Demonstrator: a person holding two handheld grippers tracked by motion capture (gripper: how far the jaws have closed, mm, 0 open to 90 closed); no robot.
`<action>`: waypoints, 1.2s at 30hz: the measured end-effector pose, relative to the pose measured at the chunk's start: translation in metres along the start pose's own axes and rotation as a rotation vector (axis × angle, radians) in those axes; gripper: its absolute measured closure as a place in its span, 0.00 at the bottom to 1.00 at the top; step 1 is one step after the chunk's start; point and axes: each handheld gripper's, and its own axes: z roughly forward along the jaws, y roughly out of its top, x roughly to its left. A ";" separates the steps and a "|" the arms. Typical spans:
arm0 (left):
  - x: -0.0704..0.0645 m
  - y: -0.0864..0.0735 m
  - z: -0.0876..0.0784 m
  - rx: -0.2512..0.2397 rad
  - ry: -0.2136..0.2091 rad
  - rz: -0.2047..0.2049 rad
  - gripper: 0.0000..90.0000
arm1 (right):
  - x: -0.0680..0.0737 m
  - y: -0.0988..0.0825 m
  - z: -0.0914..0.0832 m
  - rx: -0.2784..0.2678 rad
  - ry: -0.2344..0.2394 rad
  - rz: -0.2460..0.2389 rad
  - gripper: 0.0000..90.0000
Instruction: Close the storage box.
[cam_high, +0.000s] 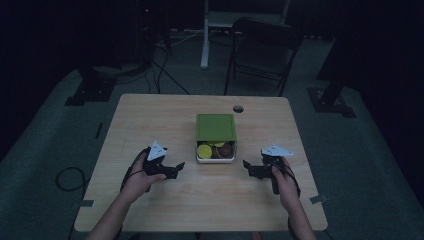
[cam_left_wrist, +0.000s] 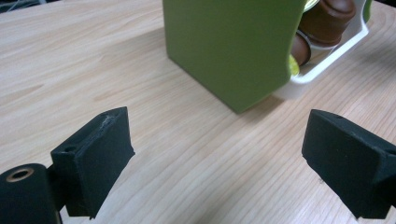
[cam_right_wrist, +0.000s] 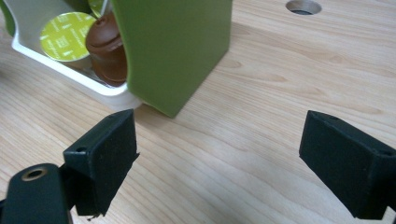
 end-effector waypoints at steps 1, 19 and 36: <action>0.002 -0.004 -0.003 0.002 0.005 -0.009 0.10 | -0.001 -0.002 -0.001 0.000 -0.006 0.005 0.12; 0.014 -0.039 -0.026 0.034 0.049 -0.048 0.10 | -0.003 -0.026 -0.010 0.024 -0.028 0.031 0.12; 0.018 -0.072 -0.045 0.061 0.086 -0.100 0.10 | -0.002 -0.056 -0.025 0.050 -0.056 0.058 0.12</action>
